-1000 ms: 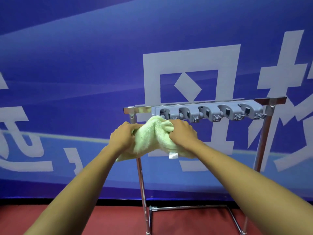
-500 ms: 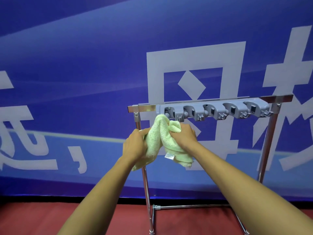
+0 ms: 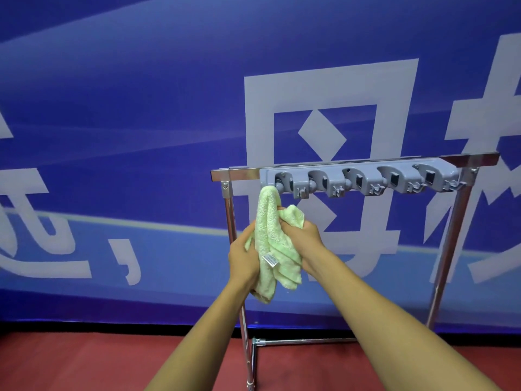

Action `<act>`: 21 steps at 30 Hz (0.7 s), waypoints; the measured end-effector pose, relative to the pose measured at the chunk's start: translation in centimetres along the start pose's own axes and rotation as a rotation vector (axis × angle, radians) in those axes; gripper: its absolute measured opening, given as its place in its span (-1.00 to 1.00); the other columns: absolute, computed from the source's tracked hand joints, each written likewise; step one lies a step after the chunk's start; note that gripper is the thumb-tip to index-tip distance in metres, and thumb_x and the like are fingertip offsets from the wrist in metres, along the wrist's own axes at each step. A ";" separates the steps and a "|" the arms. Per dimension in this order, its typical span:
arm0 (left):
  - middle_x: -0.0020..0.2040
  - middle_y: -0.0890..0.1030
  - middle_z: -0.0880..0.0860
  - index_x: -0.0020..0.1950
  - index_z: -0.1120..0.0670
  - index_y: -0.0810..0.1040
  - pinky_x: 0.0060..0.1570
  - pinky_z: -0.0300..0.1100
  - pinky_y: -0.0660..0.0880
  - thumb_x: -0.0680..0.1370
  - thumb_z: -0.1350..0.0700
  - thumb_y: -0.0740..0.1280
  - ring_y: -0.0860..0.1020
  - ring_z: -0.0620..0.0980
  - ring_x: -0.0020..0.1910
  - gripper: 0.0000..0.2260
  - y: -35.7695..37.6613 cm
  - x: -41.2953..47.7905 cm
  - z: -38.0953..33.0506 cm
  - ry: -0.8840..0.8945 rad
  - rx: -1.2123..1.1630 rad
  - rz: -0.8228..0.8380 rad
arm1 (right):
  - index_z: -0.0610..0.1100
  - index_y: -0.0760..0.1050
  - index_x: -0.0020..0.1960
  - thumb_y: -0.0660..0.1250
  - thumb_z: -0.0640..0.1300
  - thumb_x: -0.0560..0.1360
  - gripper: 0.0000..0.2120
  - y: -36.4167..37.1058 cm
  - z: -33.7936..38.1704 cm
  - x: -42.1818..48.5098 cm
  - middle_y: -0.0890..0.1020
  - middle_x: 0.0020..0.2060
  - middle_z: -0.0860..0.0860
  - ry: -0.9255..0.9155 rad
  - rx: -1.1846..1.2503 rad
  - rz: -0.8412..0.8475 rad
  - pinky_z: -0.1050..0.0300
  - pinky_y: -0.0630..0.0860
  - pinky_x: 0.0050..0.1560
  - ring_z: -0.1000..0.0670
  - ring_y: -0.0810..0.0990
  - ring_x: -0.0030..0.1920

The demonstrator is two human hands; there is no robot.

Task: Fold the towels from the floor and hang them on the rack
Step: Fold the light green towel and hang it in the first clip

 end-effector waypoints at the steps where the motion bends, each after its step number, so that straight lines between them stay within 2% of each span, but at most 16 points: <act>1: 0.06 0.72 0.01 0.23 -0.08 0.65 0.11 0.10 0.63 0.60 0.08 0.38 0.69 0.02 0.08 -0.78 0.2 -0.1 0.2 -0.017 -0.026 -0.005 | -0.15 0.66 0.07 0.59 0.01 0.39 -0.66 0.0 -0.5 0.1 0.76 -0.11 -0.09 0.017 0.047 0.006 -0.13 0.67 0.06 -0.09 0.75 -0.07; 4: -0.09 0.73 0.05 0.07 -0.05 0.70 0.06 0.14 0.64 0.58 0.10 0.42 0.70 0.07 -0.05 -0.88 1.1 -0.1 0.2 -0.080 -0.114 -0.019 | -0.19 0.67 0.09 0.60 -0.01 0.40 -0.64 0.9 -1.9 0.3 0.74 -0.05 -0.19 0.051 0.185 0.052 -0.20 0.65 0.10 -0.17 0.74 -0.02; 6: -0.16 0.72 0.05 -0.01 -0.02 0.71 0.01 0.07 0.65 0.57 0.15 0.42 0.69 0.05 -0.12 -0.91 1.3 -0.2 0.1 -0.104 -0.168 -0.040 | -0.22 0.66 0.07 0.59 0.02 0.40 -0.61 1.3 -2.2 0.2 0.73 -0.07 -0.21 0.047 0.206 0.043 -0.15 0.67 0.06 -0.18 0.74 -0.03; 11: -0.10 0.72 0.12 0.01 -0.02 0.71 0.03 0.11 0.66 0.56 0.13 0.43 0.69 0.08 -0.09 -0.91 0.8 -0.2 -0.1 -0.102 -0.152 -0.029 | -0.25 0.64 0.12 0.58 -0.01 0.41 -0.59 1.8 -2.6 0.2 0.72 0.00 -0.23 0.073 0.265 0.053 -0.18 0.66 0.08 -0.18 0.74 0.00; 15: -0.04 0.74 0.04 0.10 -0.06 0.70 0.02 0.02 0.66 0.59 0.14 0.40 0.71 0.04 -0.03 -0.85 -0.2 -0.7 -1.7 -0.063 -0.149 -0.035 | -0.25 0.63 0.16 0.59 -0.07 0.40 -0.58 1.7 -2.2 -0.4 0.72 0.02 -0.23 0.100 0.307 0.060 -0.20 0.65 0.10 -0.18 0.73 0.02; 17: 0.08 0.72 -0.03 0.23 -0.11 0.65 0.08 -0.03 0.65 0.60 0.12 0.39 0.69 -0.03 0.05 -0.76 -0.9 -0.6 -1.9 -0.073 -0.140 -0.038 | -0.22 0.64 0.17 0.60 -0.10 0.39 -0.60 1.6 -1.9 -0.9 0.72 0.02 -0.22 0.105 0.328 0.055 -0.19 0.66 0.08 -0.18 0.74 0.01; 19: 0.30 0.61 -0.04 0.45 -0.15 0.48 0.17 -0.03 0.61 0.60 0.07 0.39 0.62 -0.04 0.21 -0.58 -2.0 -0.4 -1.9 -0.088 -0.067 -0.066 | -0.16 0.65 0.18 0.62 -0.09 0.36 -0.58 1.4 -1.6 -1.2 0.73 0.01 -0.19 0.111 0.303 0.053 -0.19 0.66 0.06 -0.17 0.74 0.00; 21: 0.35 0.54 -0.02 0.55 -0.16 0.31 0.11 -0.11 0.61 0.58 0.05 0.42 0.58 -0.04 0.22 -0.43 -3.0 -0.4 -2.2 -0.103 -0.008 -0.075 | -0.13 0.62 0.21 0.64 -0.09 0.33 -0.51 1.1 -1.2 -1.3 0.74 0.01 -0.16 0.126 0.278 0.048 -0.22 0.65 0.06 -0.17 0.74 0.00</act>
Point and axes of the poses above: each hand's wrist, its own x-axis towards the middle knuckle, its own y-axis out of the palm, z = x × y, the point moved 10 cm from there along x, towards the middle knuckle
